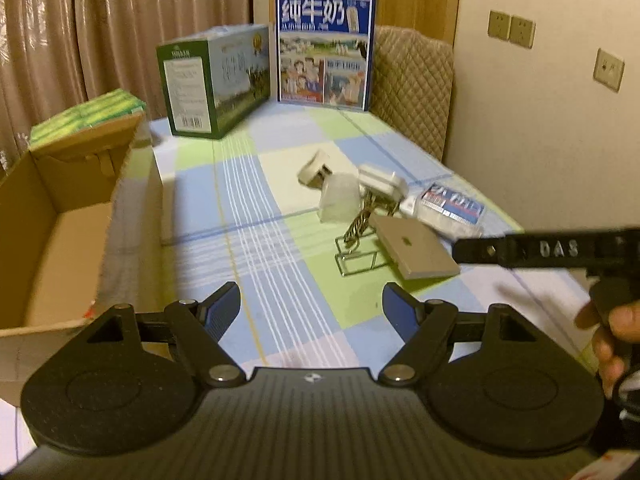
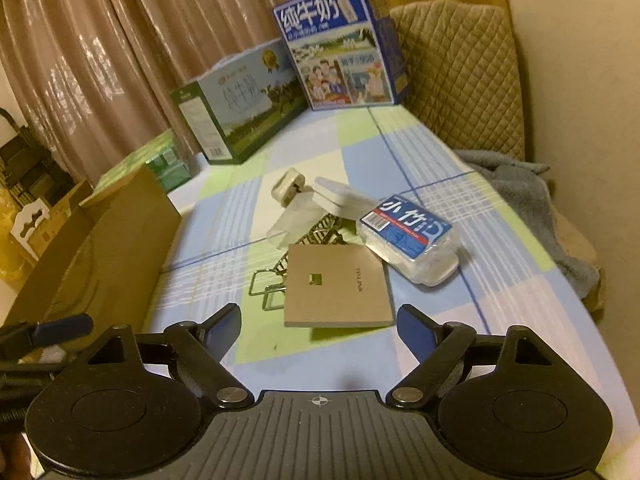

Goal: Organize rigid objects
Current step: 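Move both open tools back over the remaining objects on the table, then grasp the beige TP-LINK panel with the right tool while the left tool grasps the wire rack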

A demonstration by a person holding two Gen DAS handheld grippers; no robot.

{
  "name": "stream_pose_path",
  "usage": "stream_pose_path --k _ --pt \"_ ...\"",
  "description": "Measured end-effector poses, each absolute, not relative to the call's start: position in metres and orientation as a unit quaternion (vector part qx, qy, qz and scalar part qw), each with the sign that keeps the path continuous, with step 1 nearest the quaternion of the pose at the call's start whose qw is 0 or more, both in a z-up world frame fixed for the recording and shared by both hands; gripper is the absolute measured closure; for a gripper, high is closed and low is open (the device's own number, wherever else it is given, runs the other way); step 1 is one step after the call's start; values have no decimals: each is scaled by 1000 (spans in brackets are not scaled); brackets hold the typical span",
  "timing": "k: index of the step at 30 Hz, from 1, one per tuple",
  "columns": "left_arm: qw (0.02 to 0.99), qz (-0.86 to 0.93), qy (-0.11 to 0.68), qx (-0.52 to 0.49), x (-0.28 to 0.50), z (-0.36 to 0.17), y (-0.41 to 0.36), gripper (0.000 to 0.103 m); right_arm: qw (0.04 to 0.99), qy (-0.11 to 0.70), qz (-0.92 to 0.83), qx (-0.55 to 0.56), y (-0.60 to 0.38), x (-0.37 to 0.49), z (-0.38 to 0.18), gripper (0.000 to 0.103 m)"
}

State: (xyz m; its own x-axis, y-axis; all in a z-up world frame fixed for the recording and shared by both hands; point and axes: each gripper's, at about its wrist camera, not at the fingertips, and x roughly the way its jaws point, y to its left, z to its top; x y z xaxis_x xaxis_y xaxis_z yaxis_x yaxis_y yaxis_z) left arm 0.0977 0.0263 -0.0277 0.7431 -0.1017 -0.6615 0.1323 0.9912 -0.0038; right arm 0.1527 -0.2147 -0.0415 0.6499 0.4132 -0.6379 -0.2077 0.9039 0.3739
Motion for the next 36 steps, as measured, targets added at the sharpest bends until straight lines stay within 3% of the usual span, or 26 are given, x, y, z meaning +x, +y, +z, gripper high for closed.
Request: stream_pose_path --k 10,21,36 --pt "924 -63 378 17 130 -65 27 28 885 409 172 138 -203 199 -76 14" --pt "919 -70 389 -11 145 -84 30 28 866 444 152 174 -205 225 -99 14" --pt "917 -67 393 -25 143 -90 36 28 887 426 136 116 -191 222 -95 18"
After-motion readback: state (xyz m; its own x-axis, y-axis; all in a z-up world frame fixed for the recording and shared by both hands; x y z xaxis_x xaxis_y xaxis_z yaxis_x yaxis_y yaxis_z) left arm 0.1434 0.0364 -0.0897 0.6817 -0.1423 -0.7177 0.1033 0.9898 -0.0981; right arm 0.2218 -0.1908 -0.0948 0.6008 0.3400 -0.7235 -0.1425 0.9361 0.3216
